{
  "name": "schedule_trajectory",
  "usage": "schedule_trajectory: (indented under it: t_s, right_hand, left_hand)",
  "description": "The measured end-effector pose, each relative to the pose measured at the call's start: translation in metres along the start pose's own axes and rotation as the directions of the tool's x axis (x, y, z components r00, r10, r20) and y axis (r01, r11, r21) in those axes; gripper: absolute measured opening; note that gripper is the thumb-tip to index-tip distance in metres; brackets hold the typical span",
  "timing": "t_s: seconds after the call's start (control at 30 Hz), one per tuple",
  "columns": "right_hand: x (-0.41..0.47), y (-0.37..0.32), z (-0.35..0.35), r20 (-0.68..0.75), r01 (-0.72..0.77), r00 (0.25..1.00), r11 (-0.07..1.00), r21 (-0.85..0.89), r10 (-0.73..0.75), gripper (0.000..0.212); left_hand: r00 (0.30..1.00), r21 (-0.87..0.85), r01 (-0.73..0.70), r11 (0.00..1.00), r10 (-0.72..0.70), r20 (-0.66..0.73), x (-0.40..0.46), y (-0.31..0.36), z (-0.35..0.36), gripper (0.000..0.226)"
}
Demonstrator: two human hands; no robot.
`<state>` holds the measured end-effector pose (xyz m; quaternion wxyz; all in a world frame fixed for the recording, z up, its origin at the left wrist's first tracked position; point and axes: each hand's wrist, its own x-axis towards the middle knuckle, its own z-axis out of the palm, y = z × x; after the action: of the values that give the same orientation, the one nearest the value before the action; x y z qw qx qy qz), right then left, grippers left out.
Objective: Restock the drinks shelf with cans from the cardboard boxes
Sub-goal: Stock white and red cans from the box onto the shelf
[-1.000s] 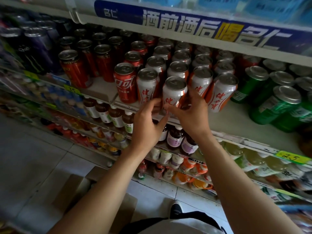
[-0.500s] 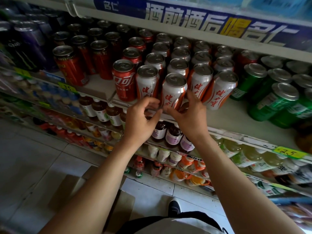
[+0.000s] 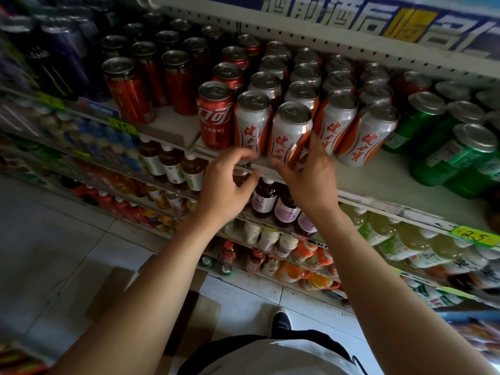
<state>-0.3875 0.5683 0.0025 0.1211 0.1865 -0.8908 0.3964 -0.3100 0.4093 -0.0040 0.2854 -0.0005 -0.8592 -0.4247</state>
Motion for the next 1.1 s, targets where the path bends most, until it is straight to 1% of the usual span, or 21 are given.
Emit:
schedule_trajectory:
  t_s: [0.07, 0.1, 0.17, 0.2, 0.23, 0.3, 0.37, 0.43, 0.53, 0.6, 0.63, 0.67, 0.73, 0.77, 0.8, 0.9, 0.93, 0.97, 1.03, 1.07, 1.1]
  right_hand:
    - [-0.006, -0.003, -0.008, -0.006, 0.013, 1.000, 0.999, -0.051, -0.014, 0.088]
    - [-0.012, -0.007, -0.013, -0.067, 0.019, 0.997, 0.998, -0.061, -0.023, 0.087]
    - [-0.030, -0.023, -0.019, -0.279, 0.056, 0.959, 0.998, -0.012, -0.057, 0.068]
    - [-0.041, -0.033, -0.015, -0.349, 0.090, 0.935, 0.994, 0.064, -0.062, 0.055]
    - [-0.052, -0.044, -0.007, -0.348, 0.124, 0.936, 0.977, 0.175, -0.056, 0.044]
    - [-0.072, -0.063, 0.022, -0.166, 0.128, 0.984, 0.927, 0.353, -0.072, 0.030]
    - [-0.088, -0.071, 0.060, 0.118, 0.084, 0.984, 0.926, 0.369, -0.136, 0.022]
    - [-0.109, -0.079, 0.116, 0.440, 0.010, 0.883, 0.945, 0.328, -0.162, 0.017]
    - [-0.145, -0.073, 0.187, 0.762, -0.059, 0.626, 0.964, 0.261, -0.168, 0.016]
    - [-0.178, -0.055, 0.235, 0.870, -0.091, 0.467, 0.971, 0.223, -0.156, 0.014]
    - [-0.197, -0.041, 0.264, 0.900, -0.102, 0.412, 0.974, 0.200, -0.142, 0.016]
    - [-0.211, -0.027, 0.278, 0.913, -0.129, 0.394, 0.978, 0.164, -0.101, 0.019]
    - [-0.258, 0.017, 0.338, 0.946, -0.124, 0.321, 0.988, 0.090, -0.046, 0.022]
    - [-0.276, 0.035, 0.359, 0.957, -0.095, 0.287, 0.993, 0.070, -0.040, 0.023]
    - [-0.301, 0.062, 0.393, 0.971, -0.069, 0.233, 0.996, 0.060, -0.043, 0.024]
    - [-0.345, 0.115, 0.479, 0.990, -0.080, 0.139, 0.996, 0.044, -0.033, 0.025]
    - [-0.360, 0.133, 0.508, 0.994, -0.091, 0.110, 0.995, 0.033, -0.023, 0.024]
    - [-0.369, 0.142, 0.530, 0.993, -0.077, 0.117, 0.997, 0.021, -0.012, 0.022]
    - [-0.382, 0.166, 0.572, 0.980, -0.082, 0.198, 0.996, 0.015, 0.002, 0.022]
    - [-0.386, 0.174, 0.592, 0.975, -0.094, 0.221, 0.995, 0.032, -0.010, 0.026]
    - [-0.392, 0.182, 0.610, 0.976, -0.059, 0.214, 0.998, 0.037, -0.024, 0.030]
  left_hand:
    - [1.000, -0.008, 0.015, 1.000, -0.015, -0.016, -0.013, -0.002, -0.011, 0.023]
    - [0.999, -0.022, 0.033, 0.999, -0.034, -0.021, -0.021, -0.007, -0.017, 0.023]
    - [0.991, -0.048, 0.127, 0.991, -0.128, -0.022, -0.039, -0.021, -0.032, 0.023]
    - [0.979, -0.061, 0.200, 0.978, -0.202, -0.023, -0.049, -0.031, -0.039, 0.024]
    - [0.959, -0.076, 0.282, 0.957, -0.284, -0.022, -0.062, -0.043, -0.045, 0.025]
    - [0.909, -0.046, 0.417, 0.908, -0.417, 0.006, -0.089, -0.065, -0.055, 0.028]
    - [0.824, 0.022, 0.565, 0.825, -0.565, 0.046, -0.126, -0.091, -0.061, 0.030]
    - [0.667, 0.023, 0.745, 0.667, -0.745, 0.000, -0.178, -0.124, -0.077, 0.028]
    - [0.415, -0.031, 0.907, 0.419, -0.905, -0.097, -0.250, -0.168, -0.092, 0.023]
    - [0.274, -0.035, 0.959, 0.281, -0.952, -0.134, -0.301, -0.199, -0.095, 0.020]
    - [0.228, -0.061, 0.969, 0.241, -0.959, -0.168, -0.326, -0.214, -0.095, 0.019]
    - [0.179, -0.104, 0.974, 0.199, -0.968, -0.173, -0.339, -0.221, -0.092, 0.018]
    - [0.019, -0.233, 0.970, 0.063, -0.982, -0.187, -0.386, -0.257, -0.075, 0.019]
    - [-0.005, -0.276, 0.960, 0.049, -0.982, -0.191, -0.401, -0.270, -0.067, 0.025]
    - [-0.055, -0.302, 0.953, 0.005, -0.980, -0.189, -0.425, -0.293, -0.054, 0.027]
    - [-0.048, -0.317, 0.948, 0.018, -0.979, -0.197, -0.476, -0.364, -0.022, 0.025]
    - [-0.076, -0.328, 0.945, -0.006, -0.976, -0.203, -0.494, -0.389, -0.009, 0.028]
    - [-0.061, -0.353, 0.935, 0.021, -0.974, -0.220, -0.506, -0.412, 0.001, 0.032]
    - [-0.059, -0.364, 0.930, 0.055, -0.954, -0.294, -0.533, -0.450, 0.021, 0.038]
    - [-0.058, -0.352, 0.935, 0.051, -0.955, -0.291, -0.541, -0.467, 0.028, 0.037]
    - [-0.073, -0.352, 0.935, 0.033, -0.956, -0.284, -0.550, -0.482, 0.036, 0.035]
